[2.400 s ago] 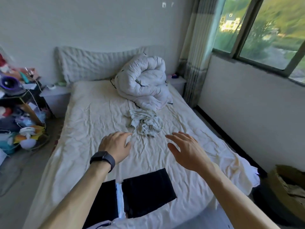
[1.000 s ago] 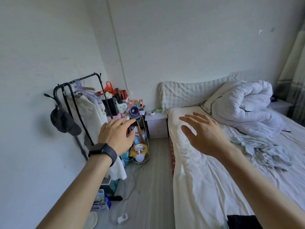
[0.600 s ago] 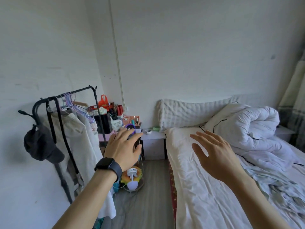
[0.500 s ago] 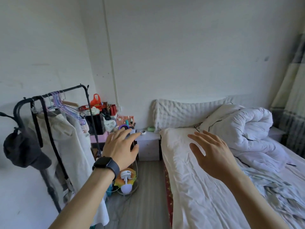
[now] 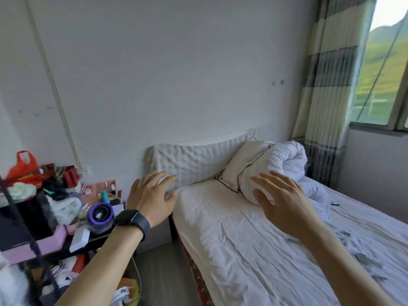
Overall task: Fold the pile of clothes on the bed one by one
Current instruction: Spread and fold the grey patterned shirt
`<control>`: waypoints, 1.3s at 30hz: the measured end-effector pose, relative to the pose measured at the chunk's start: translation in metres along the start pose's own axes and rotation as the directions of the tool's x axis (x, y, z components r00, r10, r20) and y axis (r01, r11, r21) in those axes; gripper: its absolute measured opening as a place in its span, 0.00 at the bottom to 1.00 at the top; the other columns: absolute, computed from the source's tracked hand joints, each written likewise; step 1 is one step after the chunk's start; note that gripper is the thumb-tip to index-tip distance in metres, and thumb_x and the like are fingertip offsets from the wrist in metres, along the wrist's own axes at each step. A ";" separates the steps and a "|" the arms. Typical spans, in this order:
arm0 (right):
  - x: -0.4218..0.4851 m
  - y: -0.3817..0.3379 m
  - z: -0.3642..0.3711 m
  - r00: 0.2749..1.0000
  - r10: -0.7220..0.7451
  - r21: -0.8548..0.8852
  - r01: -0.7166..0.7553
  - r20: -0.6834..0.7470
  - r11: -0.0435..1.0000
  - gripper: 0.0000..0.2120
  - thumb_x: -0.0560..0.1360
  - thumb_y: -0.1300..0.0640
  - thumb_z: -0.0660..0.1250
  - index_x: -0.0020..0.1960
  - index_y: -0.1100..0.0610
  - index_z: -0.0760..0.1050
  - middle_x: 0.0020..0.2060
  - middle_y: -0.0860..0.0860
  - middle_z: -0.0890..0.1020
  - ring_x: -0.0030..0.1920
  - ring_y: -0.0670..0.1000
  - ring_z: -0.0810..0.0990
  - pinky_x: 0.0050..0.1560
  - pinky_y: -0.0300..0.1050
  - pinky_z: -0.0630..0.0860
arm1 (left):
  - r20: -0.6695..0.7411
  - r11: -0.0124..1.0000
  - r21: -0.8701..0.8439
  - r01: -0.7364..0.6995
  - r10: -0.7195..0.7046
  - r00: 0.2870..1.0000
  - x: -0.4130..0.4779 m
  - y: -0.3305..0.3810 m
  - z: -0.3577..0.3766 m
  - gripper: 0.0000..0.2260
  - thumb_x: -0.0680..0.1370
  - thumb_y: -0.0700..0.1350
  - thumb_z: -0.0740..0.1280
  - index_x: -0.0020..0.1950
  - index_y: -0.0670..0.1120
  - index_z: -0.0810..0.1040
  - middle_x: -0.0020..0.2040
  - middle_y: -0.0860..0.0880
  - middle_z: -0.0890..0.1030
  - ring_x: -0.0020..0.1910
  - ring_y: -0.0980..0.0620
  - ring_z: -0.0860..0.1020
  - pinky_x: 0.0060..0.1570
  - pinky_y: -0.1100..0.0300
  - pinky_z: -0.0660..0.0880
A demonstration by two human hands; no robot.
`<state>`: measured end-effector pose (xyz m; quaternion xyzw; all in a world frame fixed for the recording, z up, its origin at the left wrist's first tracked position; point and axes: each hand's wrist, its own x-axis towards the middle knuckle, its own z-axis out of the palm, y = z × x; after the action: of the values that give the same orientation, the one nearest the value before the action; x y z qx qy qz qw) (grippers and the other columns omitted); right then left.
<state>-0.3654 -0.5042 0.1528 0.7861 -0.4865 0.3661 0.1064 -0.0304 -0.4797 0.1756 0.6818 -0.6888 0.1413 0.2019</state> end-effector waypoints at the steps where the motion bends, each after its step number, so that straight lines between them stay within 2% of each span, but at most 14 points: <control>1: 0.007 0.004 0.009 1.000 0.031 -0.020 -0.031 -0.001 0.999 0.20 0.80 0.44 0.59 0.67 0.47 0.79 0.64 0.47 0.81 0.70 0.56 0.75 0.66 0.57 0.72 | 0.002 0.999 -0.013 -0.042 0.042 0.999 0.020 -0.005 0.010 0.27 0.74 0.58 0.55 0.72 0.57 0.74 0.73 0.50 0.73 0.74 0.46 0.68 0.70 0.46 0.65; 6: 0.028 0.026 0.040 0.982 0.188 -0.115 -0.184 0.023 0.976 0.23 0.81 0.40 0.54 0.70 0.45 0.76 0.68 0.47 0.79 0.73 0.55 0.72 0.69 0.58 0.72 | 0.105 0.978 -0.102 -0.181 0.192 0.976 0.115 -0.008 0.075 0.24 0.77 0.59 0.56 0.74 0.60 0.70 0.75 0.53 0.69 0.75 0.50 0.64 0.72 0.46 0.63; 12: 0.032 0.058 0.085 0.936 0.351 -0.218 -0.340 0.012 0.915 0.24 0.81 0.40 0.53 0.70 0.45 0.76 0.68 0.48 0.79 0.73 0.55 0.72 0.69 0.56 0.71 | 0.159 0.895 -0.240 -0.376 0.418 0.894 0.197 0.043 0.167 0.23 0.79 0.58 0.56 0.74 0.60 0.69 0.76 0.53 0.68 0.76 0.50 0.63 0.71 0.49 0.61; 15: 0.033 0.081 0.113 0.894 0.448 -0.245 -0.438 -0.014 0.865 0.24 0.81 0.39 0.52 0.70 0.45 0.76 0.68 0.47 0.79 0.73 0.54 0.72 0.69 0.57 0.72 | 0.178 0.853 -0.299 -0.428 0.491 0.853 0.229 0.072 0.214 0.27 0.75 0.59 0.53 0.74 0.61 0.69 0.75 0.53 0.69 0.76 0.51 0.63 0.71 0.51 0.60; 22: 0.042 0.134 0.170 0.765 0.644 -0.257 -0.627 -0.024 0.735 0.24 0.81 0.39 0.52 0.69 0.44 0.76 0.67 0.44 0.79 0.72 0.53 0.73 0.69 0.57 0.73 | 0.283 0.788 -0.366 -0.495 0.601 0.747 0.292 0.112 0.311 0.28 0.75 0.60 0.50 0.75 0.61 0.67 0.76 0.55 0.67 0.75 0.52 0.63 0.71 0.54 0.59; 27: 0.022 0.149 0.228 0.621 0.783 -0.289 -0.745 0.028 0.601 0.25 0.80 0.37 0.51 0.67 0.43 0.78 0.66 0.44 0.80 0.71 0.53 0.74 0.66 0.56 0.74 | 0.405 0.754 -0.431 -0.495 0.653 0.640 0.303 0.117 0.392 0.24 0.78 0.59 0.54 0.74 0.60 0.68 0.75 0.55 0.68 0.74 0.52 0.65 0.69 0.54 0.62; 29: 0.014 0.149 0.255 0.515 0.850 -0.321 -0.791 0.109 0.521 0.23 0.82 0.38 0.51 0.71 0.41 0.74 0.70 0.41 0.76 0.75 0.51 0.70 0.70 0.54 0.70 | 0.471 0.745 -0.454 -0.488 0.666 0.579 0.300 0.115 0.428 0.23 0.79 0.59 0.55 0.74 0.61 0.67 0.74 0.57 0.68 0.73 0.53 0.66 0.69 0.55 0.62; 31: 0.006 0.149 0.283 0.396 0.893 -0.346 -0.824 0.215 0.449 0.23 0.83 0.38 0.50 0.75 0.40 0.68 0.74 0.40 0.71 0.78 0.49 0.63 0.74 0.50 0.63 | 0.550 0.735 -0.474 -0.485 0.677 0.489 0.296 0.113 0.463 0.21 0.82 0.57 0.57 0.76 0.60 0.66 0.75 0.57 0.67 0.73 0.54 0.65 0.70 0.55 0.61; 33: 0.000 0.147 0.309 0.297 0.917 -0.352 -0.856 0.265 0.379 0.24 0.83 0.39 0.48 0.77 0.40 0.65 0.76 0.40 0.68 0.79 0.49 0.59 0.75 0.49 0.61 | 0.613 0.722 -0.487 -0.492 0.684 0.397 0.290 0.112 0.493 0.21 0.82 0.55 0.57 0.76 0.60 0.64 0.75 0.57 0.67 0.74 0.53 0.64 0.71 0.55 0.60; 36: -0.009 0.145 0.348 0.147 0.944 -0.377 -0.890 0.294 0.256 0.23 0.84 0.40 0.50 0.77 0.41 0.66 0.75 0.41 0.69 0.79 0.49 0.61 0.75 0.50 0.61 | 0.679 0.674 -0.521 -0.523 0.699 0.225 0.284 0.112 0.535 0.22 0.82 0.56 0.57 0.77 0.60 0.63 0.75 0.56 0.67 0.73 0.52 0.65 0.71 0.54 0.60; 39: -0.016 0.146 0.386 0.001 0.959 -0.379 -0.918 0.285 0.113 0.28 0.80 0.38 0.46 0.77 0.41 0.65 0.75 0.42 0.70 0.78 0.49 0.62 0.76 0.50 0.61 | 0.704 0.622 -0.560 -0.547 0.706 0.081 0.288 0.116 0.574 0.22 0.82 0.57 0.56 0.77 0.60 0.63 0.76 0.56 0.66 0.74 0.51 0.64 0.72 0.53 0.59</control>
<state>-0.3103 -0.7685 -0.1594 0.3156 -0.9068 0.1195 -0.2525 -0.1921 -1.0002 -0.1836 0.2626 -0.9125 -0.2204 -0.2231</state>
